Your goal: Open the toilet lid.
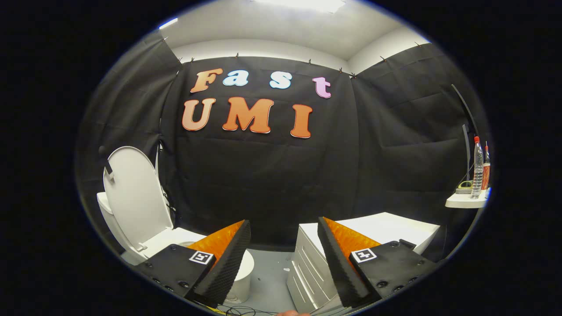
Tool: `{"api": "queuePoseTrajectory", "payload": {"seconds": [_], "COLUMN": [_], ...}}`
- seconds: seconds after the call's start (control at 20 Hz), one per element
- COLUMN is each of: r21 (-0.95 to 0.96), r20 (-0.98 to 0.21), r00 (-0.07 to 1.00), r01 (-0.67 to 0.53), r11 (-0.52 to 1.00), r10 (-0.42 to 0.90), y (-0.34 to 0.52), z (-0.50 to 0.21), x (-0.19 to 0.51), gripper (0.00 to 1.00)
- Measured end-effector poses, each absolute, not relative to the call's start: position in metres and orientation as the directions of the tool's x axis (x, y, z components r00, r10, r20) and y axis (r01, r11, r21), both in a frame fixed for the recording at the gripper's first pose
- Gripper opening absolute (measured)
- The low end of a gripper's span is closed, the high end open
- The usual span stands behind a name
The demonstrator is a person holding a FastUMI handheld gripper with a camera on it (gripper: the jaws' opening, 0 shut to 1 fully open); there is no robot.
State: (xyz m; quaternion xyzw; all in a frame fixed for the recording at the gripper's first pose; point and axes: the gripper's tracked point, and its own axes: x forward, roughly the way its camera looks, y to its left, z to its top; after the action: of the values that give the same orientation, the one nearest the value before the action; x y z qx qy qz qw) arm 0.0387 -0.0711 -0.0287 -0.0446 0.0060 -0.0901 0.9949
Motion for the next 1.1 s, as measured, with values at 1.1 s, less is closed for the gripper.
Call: {"api": "queuePoseTrajectory", "payload": {"seconds": [1.1], "r21": [-0.092], "r20": [-0.017], "r00": [0.983], "r01": [0.182], "r11": [0.979], "r10": [-0.184], "y": [-0.0706], "z": [-0.0293], "x": [0.0388], "gripper": [0.98]}}
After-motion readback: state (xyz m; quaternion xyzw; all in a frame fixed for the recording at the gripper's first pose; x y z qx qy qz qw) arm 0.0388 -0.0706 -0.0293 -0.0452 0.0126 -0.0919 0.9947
